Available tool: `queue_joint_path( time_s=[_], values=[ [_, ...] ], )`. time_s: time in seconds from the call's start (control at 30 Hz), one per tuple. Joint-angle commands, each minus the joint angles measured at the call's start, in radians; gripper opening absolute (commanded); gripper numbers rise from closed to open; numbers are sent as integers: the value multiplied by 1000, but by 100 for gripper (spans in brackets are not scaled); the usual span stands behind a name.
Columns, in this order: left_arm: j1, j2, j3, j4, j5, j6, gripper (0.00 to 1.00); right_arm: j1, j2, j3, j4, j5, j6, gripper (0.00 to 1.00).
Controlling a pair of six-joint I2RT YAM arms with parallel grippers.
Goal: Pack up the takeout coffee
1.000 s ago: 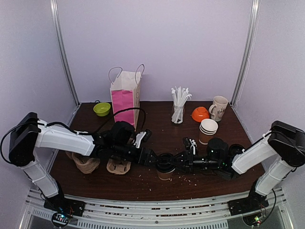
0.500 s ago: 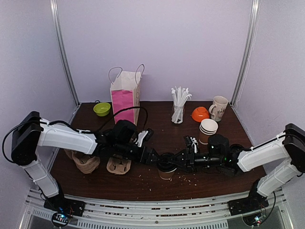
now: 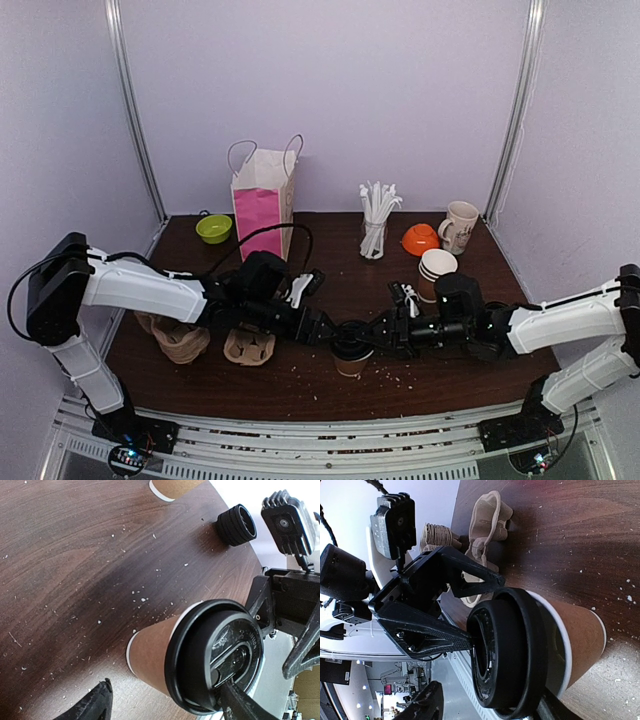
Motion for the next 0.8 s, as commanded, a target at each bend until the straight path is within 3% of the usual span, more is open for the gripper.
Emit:
queue_joint_path(
  time_s=[0.0, 0.57, 0.77],
  values=[
    [7, 31, 4, -43, -16, 27, 76, -8, -22, 20, -161, 39, -38, 60],
    [5, 41, 19, -42, -4, 35, 77, -24, -126, 80, -386, 85, -127, 62],
    [4, 32, 25, -42, 0, 37, 80, -25, -93, 73, -275, 85, -117, 63]
  ],
)
